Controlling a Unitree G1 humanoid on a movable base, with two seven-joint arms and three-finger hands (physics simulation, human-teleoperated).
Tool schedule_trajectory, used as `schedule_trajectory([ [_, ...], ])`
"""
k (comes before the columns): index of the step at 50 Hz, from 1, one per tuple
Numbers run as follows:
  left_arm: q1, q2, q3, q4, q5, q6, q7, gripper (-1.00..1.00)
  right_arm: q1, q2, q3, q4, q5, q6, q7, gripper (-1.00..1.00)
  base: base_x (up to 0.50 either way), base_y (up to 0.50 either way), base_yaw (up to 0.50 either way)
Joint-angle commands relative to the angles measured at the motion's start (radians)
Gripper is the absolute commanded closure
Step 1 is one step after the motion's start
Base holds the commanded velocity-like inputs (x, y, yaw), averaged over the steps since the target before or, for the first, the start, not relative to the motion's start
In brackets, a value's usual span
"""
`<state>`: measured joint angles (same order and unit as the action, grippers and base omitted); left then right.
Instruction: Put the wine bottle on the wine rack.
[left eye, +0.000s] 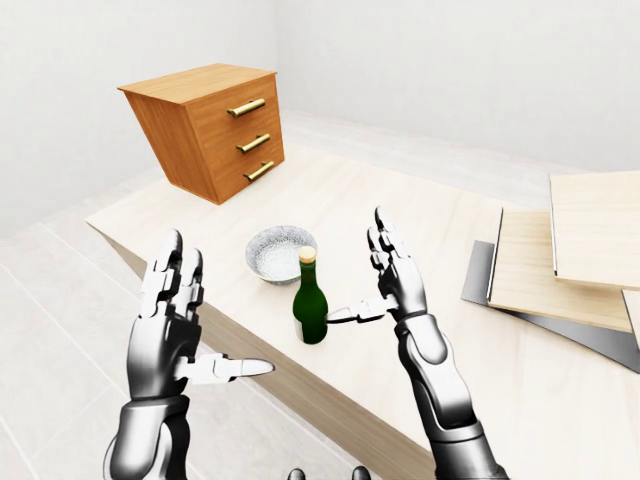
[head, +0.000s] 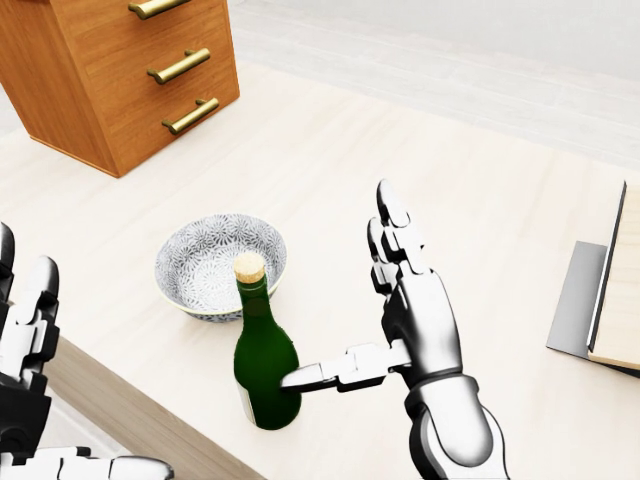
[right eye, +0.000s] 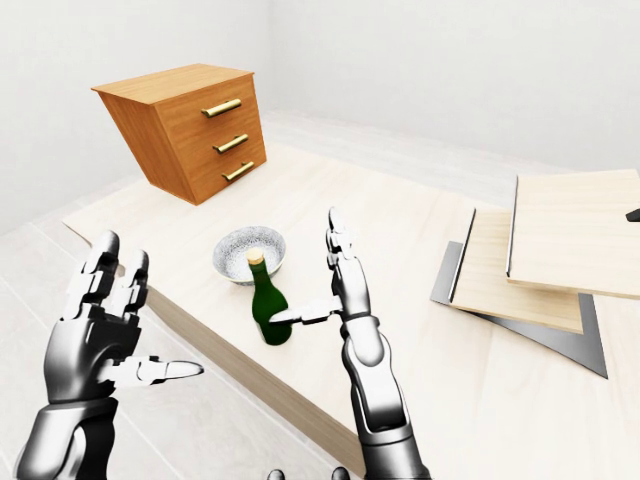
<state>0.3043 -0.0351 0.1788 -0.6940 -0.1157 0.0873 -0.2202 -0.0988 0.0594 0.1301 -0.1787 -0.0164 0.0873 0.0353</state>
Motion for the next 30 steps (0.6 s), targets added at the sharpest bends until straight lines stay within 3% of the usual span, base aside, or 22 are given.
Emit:
schedule_trajectory([
  [1,-0.001,-0.003,0.014,-0.013,-0.005,0.0,-0.007,-1.0,-0.065,0.031,0.025,0.036,-0.017,0.0,-0.02,-1.0,0.0,0.0,0.0],
  [15,0.003,-0.008,0.024,-0.03,-0.011,0.0,-0.016,-1.0,-0.167,0.058,0.022,0.097,-0.008,0.0,-0.034,-1.0,0.0,0.0,0.0],
  [30,0.003,-0.014,0.035,-0.025,-0.015,0.0,-0.022,-1.0,-0.195,0.088,0.055,0.177,-0.03,0.0,-0.033,-1.0,0.0,0.0,0.0],
])
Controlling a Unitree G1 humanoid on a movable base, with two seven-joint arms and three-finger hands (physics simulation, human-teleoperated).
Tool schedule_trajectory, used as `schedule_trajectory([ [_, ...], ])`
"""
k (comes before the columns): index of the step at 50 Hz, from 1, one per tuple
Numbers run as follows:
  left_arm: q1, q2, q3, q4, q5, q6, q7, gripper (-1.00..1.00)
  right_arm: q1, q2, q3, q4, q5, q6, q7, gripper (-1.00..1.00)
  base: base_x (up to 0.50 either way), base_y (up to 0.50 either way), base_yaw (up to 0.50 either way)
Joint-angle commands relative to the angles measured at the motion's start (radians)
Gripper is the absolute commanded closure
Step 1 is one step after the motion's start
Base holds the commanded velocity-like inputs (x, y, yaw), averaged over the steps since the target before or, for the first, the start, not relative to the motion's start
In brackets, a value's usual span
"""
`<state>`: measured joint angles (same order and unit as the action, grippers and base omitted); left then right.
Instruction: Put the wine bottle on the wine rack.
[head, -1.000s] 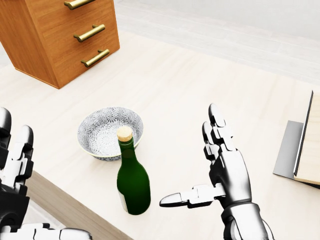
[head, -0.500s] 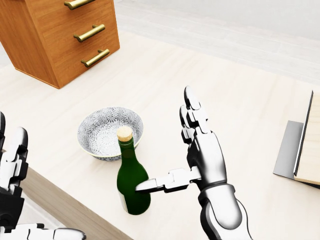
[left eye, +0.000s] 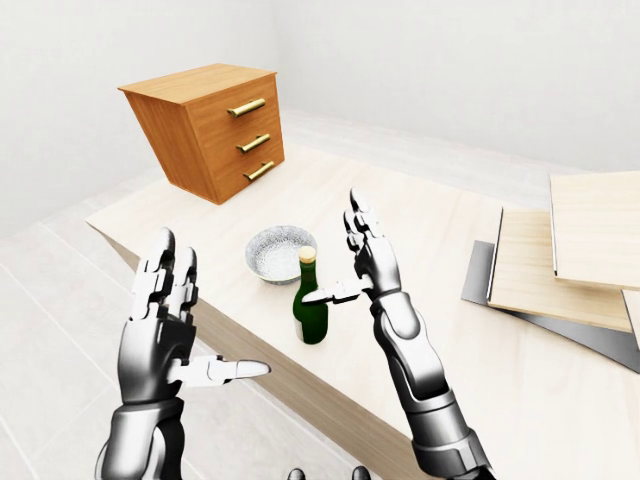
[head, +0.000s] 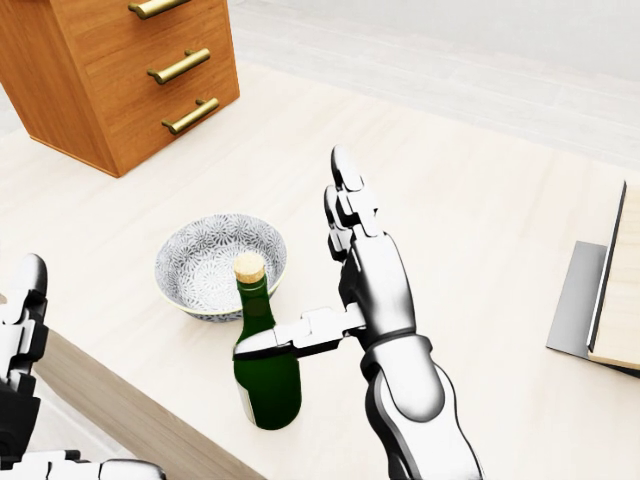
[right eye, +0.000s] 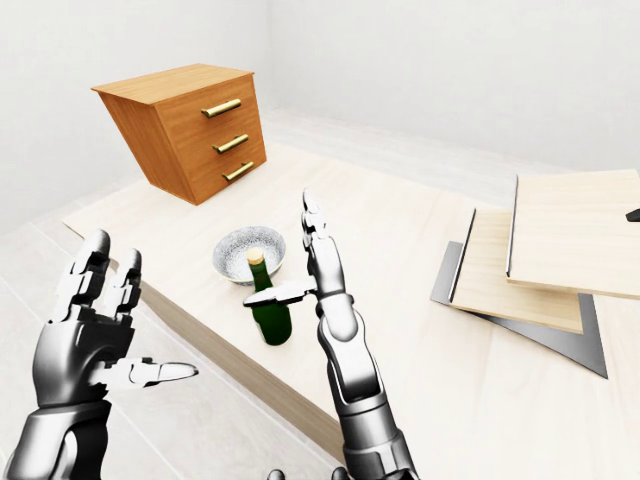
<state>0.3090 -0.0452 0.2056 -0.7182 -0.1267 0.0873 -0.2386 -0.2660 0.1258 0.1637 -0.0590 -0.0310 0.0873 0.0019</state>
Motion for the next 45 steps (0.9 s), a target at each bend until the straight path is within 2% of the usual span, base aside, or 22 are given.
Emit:
schedule_trajectory([
  [1,-0.002,-0.004,0.008,-0.001,-0.003,0.0,-0.004,-1.0,-0.031,0.025,0.022,0.071,-0.018,0.0,0.0,-1.0,0.0,0.0,0.0],
  [30,-0.003,-0.004,0.015,0.0,-0.007,0.0,-0.007,-1.0,-0.063,0.068,0.037,0.197,-0.052,0.0,0.012,-1.0,0.0,0.0,0.0],
  [45,-0.004,-0.005,0.019,0.003,-0.009,0.0,-0.01,-1.0,-0.051,0.079,0.054,0.175,-0.059,0.0,0.021,-1.0,0.0,0.0,0.0],
])
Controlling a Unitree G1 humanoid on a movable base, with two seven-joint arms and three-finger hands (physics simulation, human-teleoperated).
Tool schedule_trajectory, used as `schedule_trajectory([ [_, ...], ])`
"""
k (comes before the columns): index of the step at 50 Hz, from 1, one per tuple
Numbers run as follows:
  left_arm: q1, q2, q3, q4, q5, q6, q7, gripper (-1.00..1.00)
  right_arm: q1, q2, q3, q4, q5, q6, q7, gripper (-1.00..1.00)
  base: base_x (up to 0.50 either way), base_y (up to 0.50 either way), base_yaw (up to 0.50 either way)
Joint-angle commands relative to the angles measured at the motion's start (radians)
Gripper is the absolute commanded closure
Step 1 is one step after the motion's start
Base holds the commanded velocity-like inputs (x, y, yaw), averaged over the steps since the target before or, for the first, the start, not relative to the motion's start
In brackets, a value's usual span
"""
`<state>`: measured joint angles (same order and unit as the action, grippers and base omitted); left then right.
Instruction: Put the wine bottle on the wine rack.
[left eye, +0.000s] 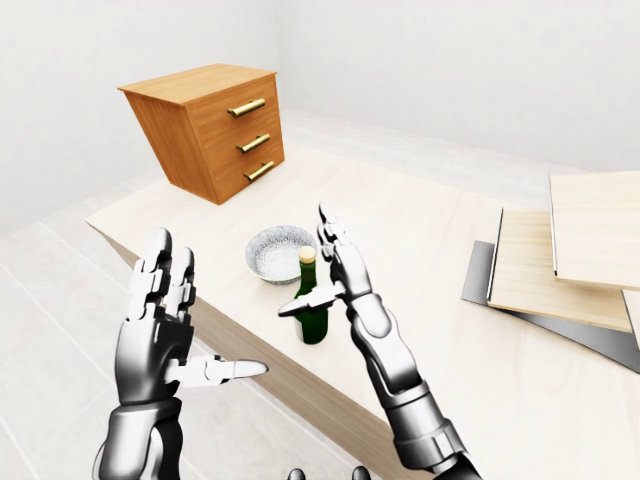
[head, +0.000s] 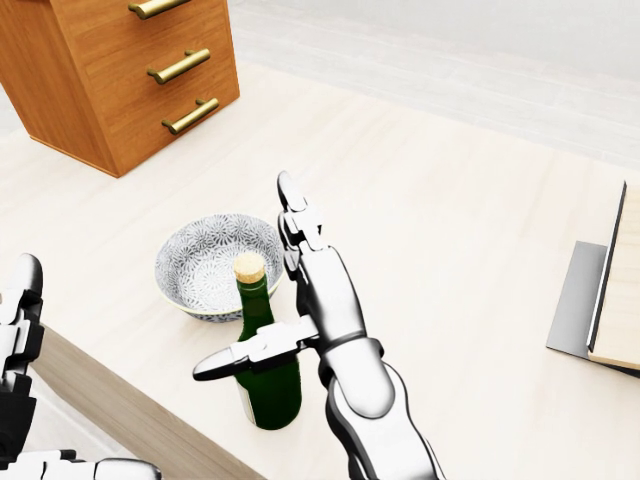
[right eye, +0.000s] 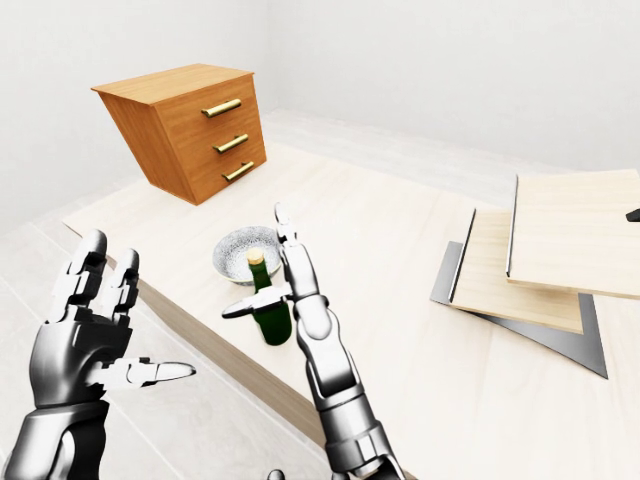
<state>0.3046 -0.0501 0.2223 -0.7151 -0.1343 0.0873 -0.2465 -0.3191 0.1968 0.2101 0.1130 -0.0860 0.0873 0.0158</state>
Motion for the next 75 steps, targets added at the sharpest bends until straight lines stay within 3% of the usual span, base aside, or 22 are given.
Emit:
schedule_trajectory([
  [1,0.0,0.0,0.002,0.0,-0.002,0.0,-0.002,-1.0,0.002,0.008,0.008,0.003,-0.005,0.0,0.007,-1.0,0.0,0.0,0.0],
  [2,0.0,0.0,0.003,0.001,-0.002,0.0,-0.002,-1.0,0.004,0.009,0.009,-0.001,-0.004,0.0,0.009,-1.0,0.0,0.0,0.0],
  [3,0.0,0.0,0.004,0.001,-0.002,0.0,-0.003,-1.0,0.004,0.009,0.009,-0.002,-0.003,0.0,0.01,-0.66,0.0,0.0,0.0],
  [4,0.0,0.0,0.004,0.001,-0.002,0.0,-0.003,-1.0,0.004,0.009,0.009,-0.001,-0.003,0.0,0.009,0.04,0.0,0.0,0.0],
  [5,0.0,0.0,0.004,0.001,-0.002,0.0,-0.004,-1.0,0.004,0.01,0.009,-0.001,-0.004,0.0,0.01,0.25,0.0,0.0,0.0],
  [7,-0.001,0.0,0.005,0.001,-0.003,0.0,-0.004,-1.0,0.004,0.01,0.011,-0.004,-0.005,0.0,0.009,0.26,0.0,0.0,0.0],
  [11,0.0,-0.001,0.005,0.007,-0.002,0.0,-0.006,-1.0,0.008,0.012,0.013,-0.009,-0.003,0.0,0.012,0.55,0.0,0.0,0.0],
  [12,0.0,-0.001,0.005,0.008,-0.003,0.0,-0.006,-1.0,0.009,0.011,0.014,-0.01,-0.004,0.0,0.012,0.71,0.0,0.0,0.0],
  [13,0.0,-0.001,0.005,0.011,-0.002,0.0,-0.007,-1.0,0.01,0.012,0.014,-0.01,-0.002,0.0,0.014,1.0,0.0,0.0,0.0],
  [39,-0.008,-0.002,0.018,0.021,-0.021,0.0,-0.005,-1.0,0.006,0.006,-0.024,-0.019,0.1,0.0,0.008,1.0,0.0,0.0,0.0],
  [59,-0.008,0.001,0.028,0.026,-0.036,0.0,-0.003,-1.0,0.026,-0.037,-0.016,-0.281,0.111,0.0,-0.004,1.0,0.0,0.0,0.0],
  [70,-0.009,-0.002,0.022,0.041,-0.031,0.0,-0.004,-1.0,0.008,-0.069,-0.063,-0.406,0.125,0.0,-0.015,1.0,0.0,0.0,0.0],
  [75,-0.011,0.001,0.024,0.034,-0.035,0.0,-0.001,-1.0,-0.032,-0.082,-0.132,-0.423,0.172,0.0,-0.033,1.0,0.0,0.0,0.0],
])
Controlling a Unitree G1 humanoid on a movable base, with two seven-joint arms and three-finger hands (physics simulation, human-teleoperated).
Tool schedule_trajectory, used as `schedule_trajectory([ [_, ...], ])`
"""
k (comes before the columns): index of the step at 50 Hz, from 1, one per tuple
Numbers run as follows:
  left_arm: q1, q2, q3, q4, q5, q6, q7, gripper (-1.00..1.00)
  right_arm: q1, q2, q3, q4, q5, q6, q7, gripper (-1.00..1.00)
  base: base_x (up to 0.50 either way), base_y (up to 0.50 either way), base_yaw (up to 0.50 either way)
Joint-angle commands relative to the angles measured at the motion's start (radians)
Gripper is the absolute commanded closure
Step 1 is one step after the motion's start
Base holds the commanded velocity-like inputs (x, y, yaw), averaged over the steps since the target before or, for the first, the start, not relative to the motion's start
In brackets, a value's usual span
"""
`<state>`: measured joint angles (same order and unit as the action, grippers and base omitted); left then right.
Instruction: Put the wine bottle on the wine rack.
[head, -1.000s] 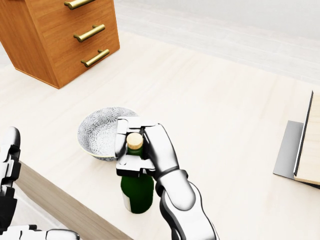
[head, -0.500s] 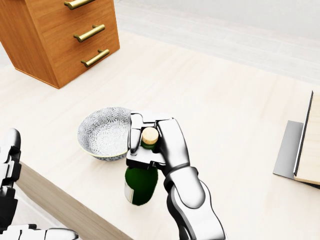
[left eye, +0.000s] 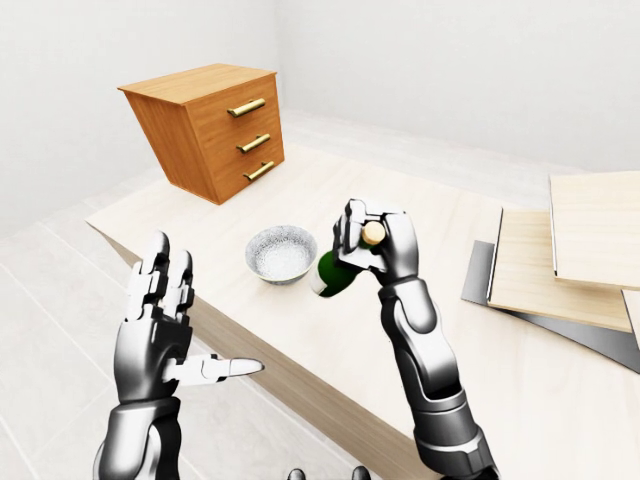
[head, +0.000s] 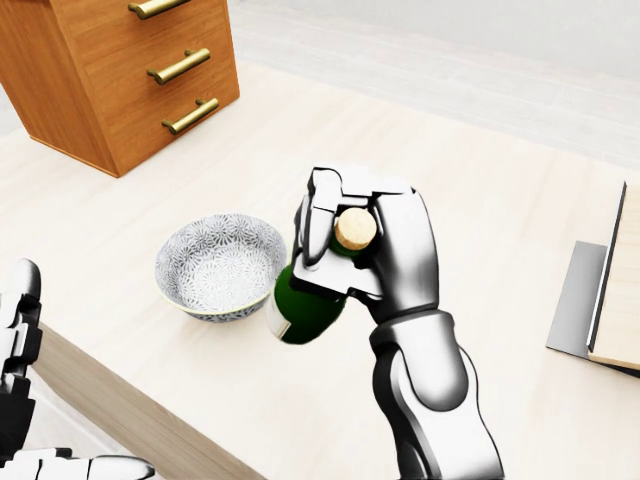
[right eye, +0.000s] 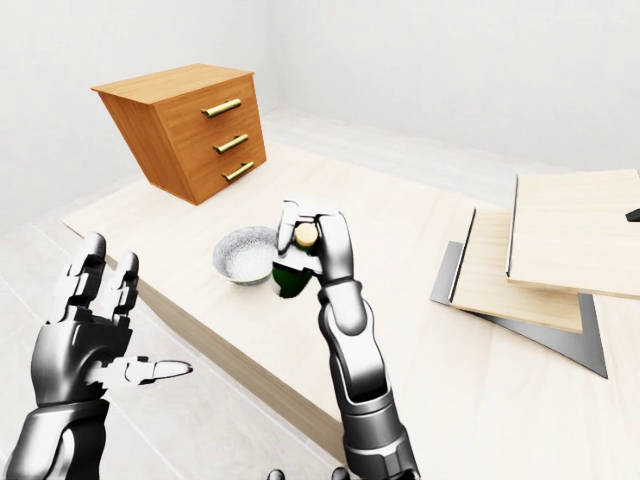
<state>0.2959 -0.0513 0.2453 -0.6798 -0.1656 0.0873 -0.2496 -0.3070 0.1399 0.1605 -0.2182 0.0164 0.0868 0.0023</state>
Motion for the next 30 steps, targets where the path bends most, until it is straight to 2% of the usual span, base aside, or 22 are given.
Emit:
schedule_trajectory([
  [1,-0.003,0.002,0.002,-0.002,-0.004,0.0,0.003,-1.0,-0.05,-0.034,-0.093,-0.109,0.088,0.0,-0.014,1.0,0.0,0.0,0.0],
  [5,-0.004,0.002,0.001,0.013,-0.001,0.0,0.001,-1.0,-0.08,-0.06,-0.135,-0.133,0.092,0.0,-0.07,1.0,0.0,0.0,0.0],
  [20,-0.01,0.004,0.012,0.027,-0.01,0.0,0.001,-1.0,-0.154,-0.167,-0.291,-0.242,0.249,0.0,-0.127,1.0,0.0,0.0,0.0],
  [24,-0.011,0.004,0.012,0.027,-0.011,0.0,0.002,-1.0,-0.168,-0.207,-0.305,-0.231,0.278,0.0,-0.135,1.0,0.0,0.0,0.0],
  [30,-0.012,0.006,0.017,0.029,-0.015,0.0,0.001,-1.0,-0.259,-0.25,-0.422,-0.199,0.39,0.0,-0.181,1.0,0.0,0.0,0.0],
])
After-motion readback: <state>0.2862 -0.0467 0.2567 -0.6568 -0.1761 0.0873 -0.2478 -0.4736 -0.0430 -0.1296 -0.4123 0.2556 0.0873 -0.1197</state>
